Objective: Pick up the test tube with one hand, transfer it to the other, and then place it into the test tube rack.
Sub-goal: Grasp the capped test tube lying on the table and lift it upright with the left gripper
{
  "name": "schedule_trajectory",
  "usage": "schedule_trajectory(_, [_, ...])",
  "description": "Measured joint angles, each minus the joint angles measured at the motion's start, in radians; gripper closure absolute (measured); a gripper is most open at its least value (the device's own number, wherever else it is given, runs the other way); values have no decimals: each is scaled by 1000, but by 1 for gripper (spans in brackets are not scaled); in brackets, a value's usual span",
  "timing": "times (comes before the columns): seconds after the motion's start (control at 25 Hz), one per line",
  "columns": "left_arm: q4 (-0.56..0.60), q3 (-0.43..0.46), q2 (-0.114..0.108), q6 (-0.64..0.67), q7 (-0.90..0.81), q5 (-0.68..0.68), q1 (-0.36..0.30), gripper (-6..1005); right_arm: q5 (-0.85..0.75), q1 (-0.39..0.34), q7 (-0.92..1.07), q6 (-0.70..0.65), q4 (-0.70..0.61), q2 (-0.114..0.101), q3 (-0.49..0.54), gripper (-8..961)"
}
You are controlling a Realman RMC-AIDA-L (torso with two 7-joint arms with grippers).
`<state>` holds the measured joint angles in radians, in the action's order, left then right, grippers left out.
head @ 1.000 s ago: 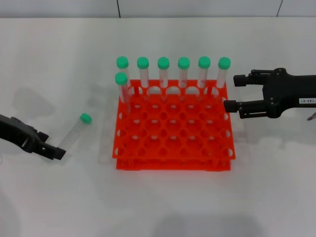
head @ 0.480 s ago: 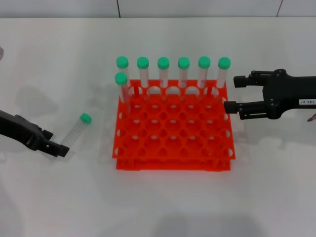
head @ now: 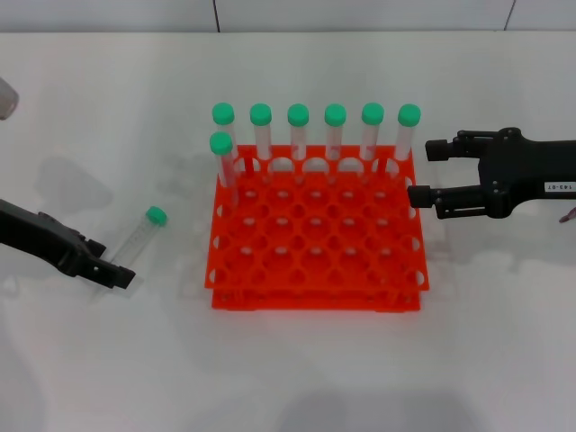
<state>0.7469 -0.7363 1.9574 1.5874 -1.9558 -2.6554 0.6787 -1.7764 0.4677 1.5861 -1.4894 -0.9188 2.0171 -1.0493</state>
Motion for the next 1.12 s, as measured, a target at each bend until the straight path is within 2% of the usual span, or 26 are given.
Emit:
schedule_trajectory(0.4, [0,0,0,-1,-1,-6,1,317,0,-3,0,1,0,0,0,156])
schedule_trajectory(0.52, [0,0,0,-2,0,-9,1,357,0,-4,0,1,0,0,0,156])
schedule_trajectory(0.96, [-2,0,0,-9,3,-10,-2,355,0,-6,0,2,2,0,0,156])
schedule_trajectory(1.12, [-12,0,0,-9,3,-12,0,458,0,-7,0,1,2,0,0,156])
